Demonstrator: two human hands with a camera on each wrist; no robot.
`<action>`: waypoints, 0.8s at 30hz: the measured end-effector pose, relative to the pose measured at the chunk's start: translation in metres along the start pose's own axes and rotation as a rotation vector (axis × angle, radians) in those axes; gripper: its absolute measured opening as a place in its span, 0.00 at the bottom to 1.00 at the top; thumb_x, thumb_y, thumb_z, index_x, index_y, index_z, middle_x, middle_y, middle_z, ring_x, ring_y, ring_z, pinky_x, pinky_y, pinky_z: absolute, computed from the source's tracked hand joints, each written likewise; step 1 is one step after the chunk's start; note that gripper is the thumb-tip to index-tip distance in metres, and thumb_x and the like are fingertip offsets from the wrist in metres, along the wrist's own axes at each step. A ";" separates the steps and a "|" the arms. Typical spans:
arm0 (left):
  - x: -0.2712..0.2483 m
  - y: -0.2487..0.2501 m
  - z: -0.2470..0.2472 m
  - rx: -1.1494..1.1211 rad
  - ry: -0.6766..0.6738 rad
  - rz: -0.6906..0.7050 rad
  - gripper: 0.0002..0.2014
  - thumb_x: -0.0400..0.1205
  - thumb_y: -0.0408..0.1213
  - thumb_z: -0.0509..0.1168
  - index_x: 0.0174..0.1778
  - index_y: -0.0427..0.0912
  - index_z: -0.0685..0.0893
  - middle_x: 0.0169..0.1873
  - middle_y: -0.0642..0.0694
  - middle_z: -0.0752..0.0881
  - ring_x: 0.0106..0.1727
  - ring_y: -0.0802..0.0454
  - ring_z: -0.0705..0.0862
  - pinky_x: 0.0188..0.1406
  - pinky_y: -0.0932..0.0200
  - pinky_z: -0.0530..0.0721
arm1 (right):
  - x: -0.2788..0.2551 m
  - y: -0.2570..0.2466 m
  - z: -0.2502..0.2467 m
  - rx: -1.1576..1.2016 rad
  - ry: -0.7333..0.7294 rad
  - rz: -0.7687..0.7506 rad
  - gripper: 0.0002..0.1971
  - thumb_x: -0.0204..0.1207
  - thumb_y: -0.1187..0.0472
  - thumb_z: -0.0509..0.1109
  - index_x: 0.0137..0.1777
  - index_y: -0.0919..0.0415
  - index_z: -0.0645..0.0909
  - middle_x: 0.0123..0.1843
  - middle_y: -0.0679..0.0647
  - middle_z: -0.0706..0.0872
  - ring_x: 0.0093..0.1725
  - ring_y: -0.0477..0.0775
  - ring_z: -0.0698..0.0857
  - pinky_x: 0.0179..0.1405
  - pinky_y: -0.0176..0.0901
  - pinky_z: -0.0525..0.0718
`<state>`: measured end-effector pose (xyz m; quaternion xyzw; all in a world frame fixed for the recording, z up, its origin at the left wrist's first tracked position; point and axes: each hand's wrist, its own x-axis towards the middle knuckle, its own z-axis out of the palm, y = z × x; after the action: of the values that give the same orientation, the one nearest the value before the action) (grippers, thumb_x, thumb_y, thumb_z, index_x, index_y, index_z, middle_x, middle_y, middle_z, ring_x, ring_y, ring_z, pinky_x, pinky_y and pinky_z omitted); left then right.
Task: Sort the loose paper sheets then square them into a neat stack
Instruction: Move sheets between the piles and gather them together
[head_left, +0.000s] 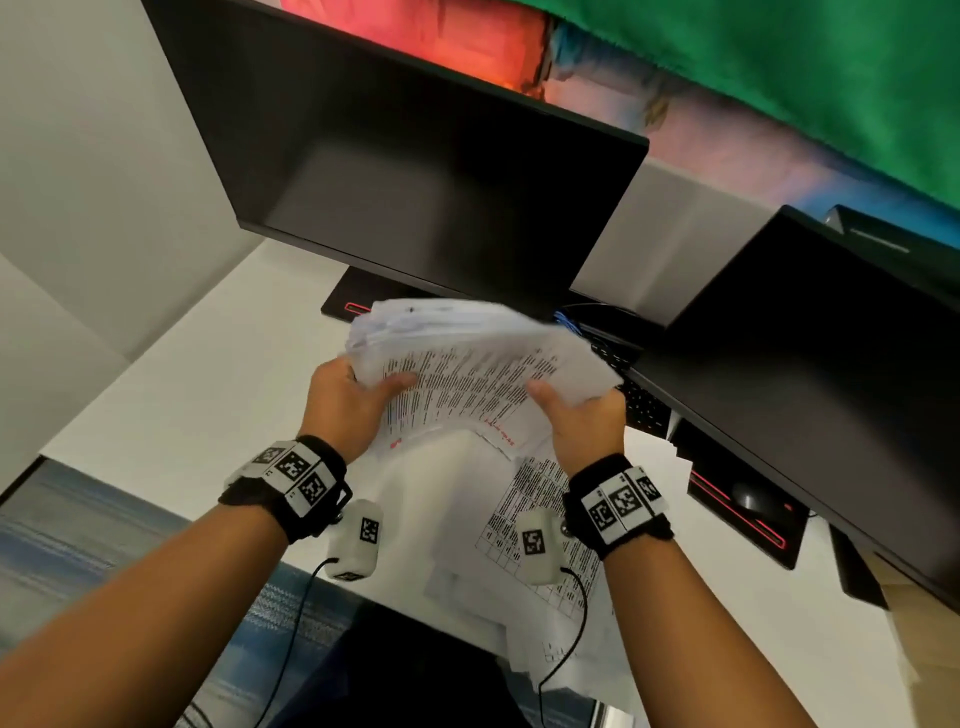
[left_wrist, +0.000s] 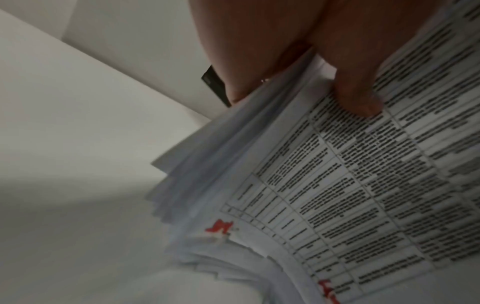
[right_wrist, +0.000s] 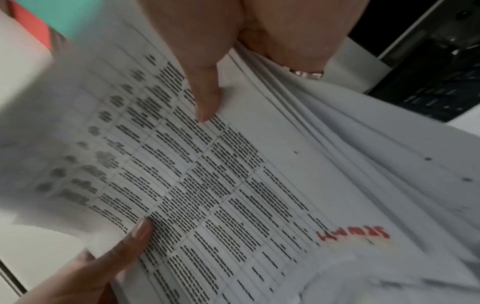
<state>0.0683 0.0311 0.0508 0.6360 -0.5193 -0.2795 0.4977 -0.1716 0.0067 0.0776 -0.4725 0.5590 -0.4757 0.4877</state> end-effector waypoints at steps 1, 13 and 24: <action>0.002 0.010 0.002 -0.102 0.011 -0.075 0.07 0.76 0.33 0.78 0.44 0.50 0.89 0.39 0.57 0.90 0.40 0.67 0.91 0.36 0.72 0.84 | 0.000 -0.006 0.000 0.025 0.002 -0.012 0.11 0.73 0.70 0.77 0.47 0.52 0.85 0.40 0.42 0.92 0.39 0.33 0.90 0.33 0.30 0.87; -0.006 -0.007 0.025 -0.224 -0.142 -0.150 0.39 0.70 0.32 0.82 0.69 0.48 0.63 0.60 0.56 0.79 0.59 0.66 0.85 0.49 0.65 0.89 | -0.011 0.019 -0.012 0.090 0.121 0.003 0.35 0.61 0.72 0.85 0.67 0.55 0.78 0.57 0.53 0.88 0.52 0.47 0.91 0.39 0.34 0.89; -0.005 -0.021 0.032 0.031 -0.172 -0.137 0.09 0.73 0.42 0.79 0.44 0.51 0.86 0.31 0.67 0.87 0.35 0.68 0.85 0.39 0.71 0.82 | -0.002 0.051 -0.010 0.045 0.105 0.259 0.21 0.64 0.64 0.86 0.55 0.56 0.83 0.48 0.49 0.92 0.48 0.47 0.92 0.36 0.34 0.89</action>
<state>0.0468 0.0238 0.0197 0.6514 -0.5194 -0.3584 0.4213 -0.1846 0.0141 0.0282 -0.3596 0.6294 -0.4452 0.5256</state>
